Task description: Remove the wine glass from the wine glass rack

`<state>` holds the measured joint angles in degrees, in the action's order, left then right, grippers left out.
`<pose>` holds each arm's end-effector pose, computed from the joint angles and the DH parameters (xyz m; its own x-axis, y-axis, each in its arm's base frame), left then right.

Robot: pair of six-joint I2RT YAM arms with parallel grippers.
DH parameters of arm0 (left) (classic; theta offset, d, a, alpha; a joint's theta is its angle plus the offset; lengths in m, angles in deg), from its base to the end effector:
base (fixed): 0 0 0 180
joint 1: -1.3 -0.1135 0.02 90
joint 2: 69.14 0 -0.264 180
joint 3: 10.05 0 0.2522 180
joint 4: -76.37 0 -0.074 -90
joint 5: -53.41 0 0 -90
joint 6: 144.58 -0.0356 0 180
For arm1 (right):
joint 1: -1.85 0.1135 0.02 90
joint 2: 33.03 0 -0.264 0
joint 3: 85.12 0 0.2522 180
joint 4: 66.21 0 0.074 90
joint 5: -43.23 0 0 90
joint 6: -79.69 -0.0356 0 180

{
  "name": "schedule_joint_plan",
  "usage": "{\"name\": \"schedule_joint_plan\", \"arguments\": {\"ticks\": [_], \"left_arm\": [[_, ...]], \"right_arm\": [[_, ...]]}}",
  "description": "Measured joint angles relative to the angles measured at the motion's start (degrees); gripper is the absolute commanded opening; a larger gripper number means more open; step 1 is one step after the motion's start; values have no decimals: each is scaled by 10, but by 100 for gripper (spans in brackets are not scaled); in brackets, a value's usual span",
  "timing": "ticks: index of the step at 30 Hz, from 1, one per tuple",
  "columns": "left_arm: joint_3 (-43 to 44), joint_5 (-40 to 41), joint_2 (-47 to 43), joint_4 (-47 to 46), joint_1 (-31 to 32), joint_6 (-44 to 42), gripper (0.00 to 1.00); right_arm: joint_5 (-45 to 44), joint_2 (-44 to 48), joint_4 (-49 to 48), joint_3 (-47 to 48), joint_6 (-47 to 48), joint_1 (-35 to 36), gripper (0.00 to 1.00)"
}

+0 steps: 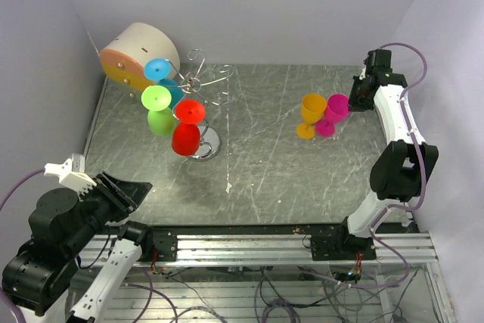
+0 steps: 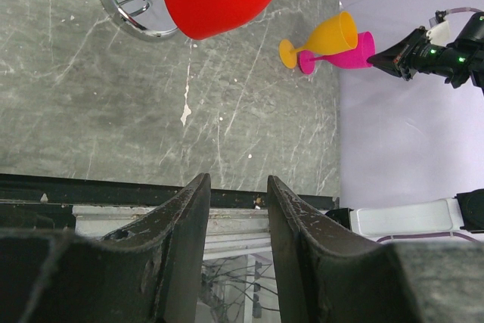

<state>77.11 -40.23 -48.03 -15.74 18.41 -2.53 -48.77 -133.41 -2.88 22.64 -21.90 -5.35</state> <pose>-0.0219 0.0044 0.3983 -0.4946 -0.6711 -0.5522 -0.0652 0.6622 -0.7465 0.3759 -0.0487 0.3148 -0.7762 0.3004 -0.5543 0.3068 0.9480 0.0842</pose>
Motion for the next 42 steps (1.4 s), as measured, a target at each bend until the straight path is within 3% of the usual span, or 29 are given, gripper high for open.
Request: {"name": "schedule_joint_plan", "arguments": {"ticks": [12, 17, 25, 37, 42], "left_arm": [[-4, 0, -3, 5, 0, 1, 46], [-9, 0, -10, 10, 0, 4, 46], [-12, 0, -16, 12, 0, 9, 47], [-12, 0, -16, 12, 0, 9, 46], [-15, 3, -16, 12, 0, 9, 46]], "right_arm": [[-25, 0, 0, -8, 0, 9, 0], [-29, 0, 0, -9, 0, 9, 9], [-35, 0, -1, -9, -2, 9, 33], [-22, 40, 14, 3, -6, 9, 36], [80, 112, 12, 33, -32, 10, 36]]}}
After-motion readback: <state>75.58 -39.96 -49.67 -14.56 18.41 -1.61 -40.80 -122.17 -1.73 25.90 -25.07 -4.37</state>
